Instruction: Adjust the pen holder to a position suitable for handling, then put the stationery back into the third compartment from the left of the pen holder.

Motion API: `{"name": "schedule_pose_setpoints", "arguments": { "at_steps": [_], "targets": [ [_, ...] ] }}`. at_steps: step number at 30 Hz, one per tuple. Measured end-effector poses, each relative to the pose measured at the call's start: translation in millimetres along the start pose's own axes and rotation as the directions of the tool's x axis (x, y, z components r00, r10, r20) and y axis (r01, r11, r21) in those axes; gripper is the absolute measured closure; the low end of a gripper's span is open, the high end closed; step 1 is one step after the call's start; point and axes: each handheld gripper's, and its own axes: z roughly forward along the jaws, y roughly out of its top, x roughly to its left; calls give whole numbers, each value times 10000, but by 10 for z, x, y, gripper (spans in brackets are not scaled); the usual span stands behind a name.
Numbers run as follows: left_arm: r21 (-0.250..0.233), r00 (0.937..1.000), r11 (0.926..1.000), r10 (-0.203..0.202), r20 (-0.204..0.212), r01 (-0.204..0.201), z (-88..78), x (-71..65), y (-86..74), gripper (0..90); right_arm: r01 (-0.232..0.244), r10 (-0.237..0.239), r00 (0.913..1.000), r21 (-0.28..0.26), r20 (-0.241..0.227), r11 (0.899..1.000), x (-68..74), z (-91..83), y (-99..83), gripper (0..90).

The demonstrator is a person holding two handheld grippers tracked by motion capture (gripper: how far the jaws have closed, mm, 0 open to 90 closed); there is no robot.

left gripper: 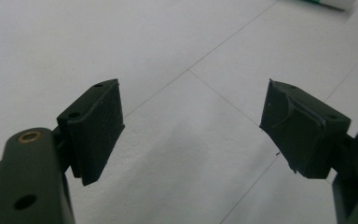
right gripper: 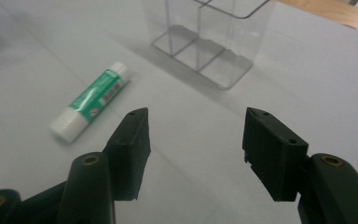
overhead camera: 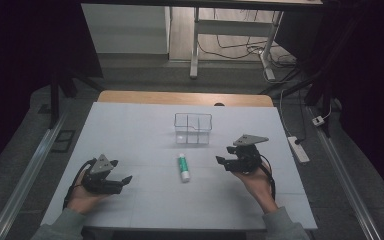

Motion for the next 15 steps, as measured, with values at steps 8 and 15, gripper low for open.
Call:
{"name": "schedule_pose_setpoints", "arguments": {
  "at_steps": [8, 15],
  "targets": [
    [-168, 10000, 9999, -4, -83, 3, -45, -19, -5, 206, 198, -193, 9990, 111, -405, 9997, 169, 18, 17, 367],
    [-226, 9999, 9997, -2, -115, -1, -48, -38, 6, 206, 502, -470, 9967, 467, -668, 9977, 351, 82, 59, 352]
  ]
}}
